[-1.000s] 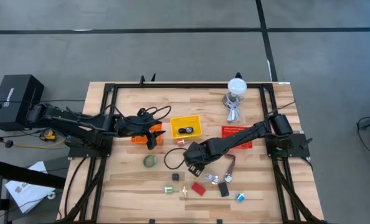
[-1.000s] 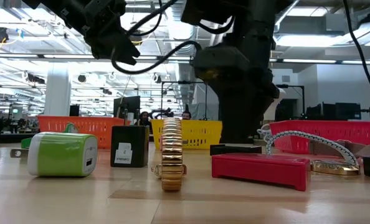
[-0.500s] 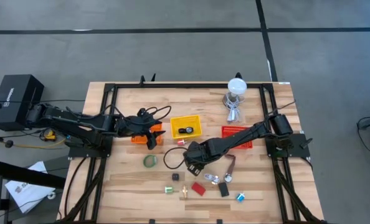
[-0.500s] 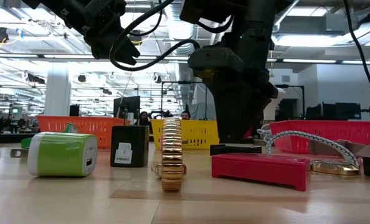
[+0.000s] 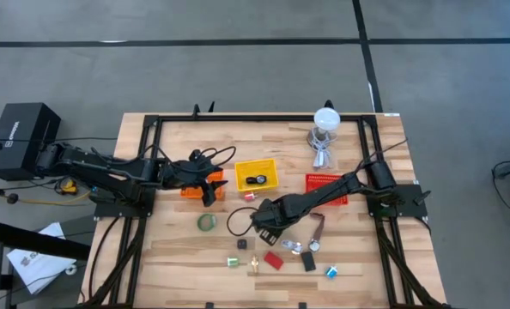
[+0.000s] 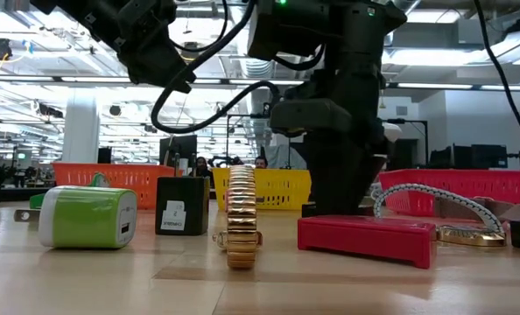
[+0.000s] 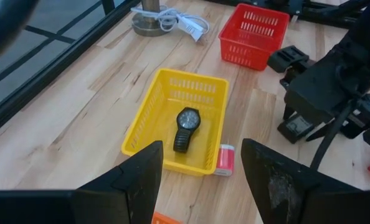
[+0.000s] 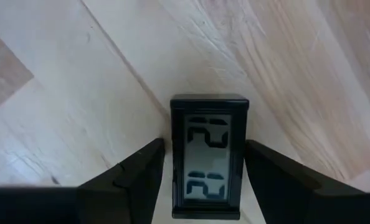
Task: Pick & Place Office items
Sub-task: Put the black digital clock into the red bin
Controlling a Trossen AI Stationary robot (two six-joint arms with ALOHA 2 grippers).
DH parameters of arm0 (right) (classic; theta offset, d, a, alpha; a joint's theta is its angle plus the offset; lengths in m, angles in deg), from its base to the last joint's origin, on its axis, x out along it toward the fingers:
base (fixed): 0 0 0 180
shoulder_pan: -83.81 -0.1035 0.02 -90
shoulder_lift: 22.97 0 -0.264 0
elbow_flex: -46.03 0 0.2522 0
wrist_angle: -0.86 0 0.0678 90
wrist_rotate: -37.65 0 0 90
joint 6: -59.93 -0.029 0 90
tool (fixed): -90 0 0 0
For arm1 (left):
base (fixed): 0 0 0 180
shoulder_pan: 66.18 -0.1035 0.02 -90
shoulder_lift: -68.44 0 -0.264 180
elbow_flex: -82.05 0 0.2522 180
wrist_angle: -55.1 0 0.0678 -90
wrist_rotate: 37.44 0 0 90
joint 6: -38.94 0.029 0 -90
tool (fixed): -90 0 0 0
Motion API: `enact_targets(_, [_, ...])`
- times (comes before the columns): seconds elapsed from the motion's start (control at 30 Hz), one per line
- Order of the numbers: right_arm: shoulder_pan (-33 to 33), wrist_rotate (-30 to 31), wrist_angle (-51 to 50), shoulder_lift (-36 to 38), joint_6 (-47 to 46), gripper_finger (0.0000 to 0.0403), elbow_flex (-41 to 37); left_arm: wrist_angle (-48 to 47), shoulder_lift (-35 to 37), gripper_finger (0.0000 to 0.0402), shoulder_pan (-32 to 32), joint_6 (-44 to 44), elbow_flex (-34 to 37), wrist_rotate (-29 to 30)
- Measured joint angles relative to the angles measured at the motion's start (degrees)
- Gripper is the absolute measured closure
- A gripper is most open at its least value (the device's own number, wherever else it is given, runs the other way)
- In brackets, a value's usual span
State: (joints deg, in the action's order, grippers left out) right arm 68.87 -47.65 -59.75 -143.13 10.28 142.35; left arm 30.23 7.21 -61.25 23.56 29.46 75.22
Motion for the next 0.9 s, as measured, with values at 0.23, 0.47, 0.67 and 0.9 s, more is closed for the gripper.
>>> enact_targets(0.23, [0.00, -0.24, 0.45, -0.05, 4.00, 0.0188, -0.06, 0.10, 0.00, 0.0188, -0.02, 0.03, 0.41, 0.00])
enact_targets(0.47, [0.12, -0.62, 0.56, -0.11, 4.87, 0.0190, -0.12, 0.59, 0.00, 0.0188, 0.00, 0.04, 0.41, 0.00])
enact_targets(0.67, [0.67, -1.11, 0.02, 0.23, 5.49, 0.0238, -0.15, 0.78, 0.00, 0.0188, 0.00, 0.00, 0.41, 0.00])
enact_targets(0.9, [2.10, -3.48, -0.37, 0.66, 8.29, 0.0271, -0.17, 0.97, 0.00, 0.0188, -0.01, -0.02, 0.41, 0.00])
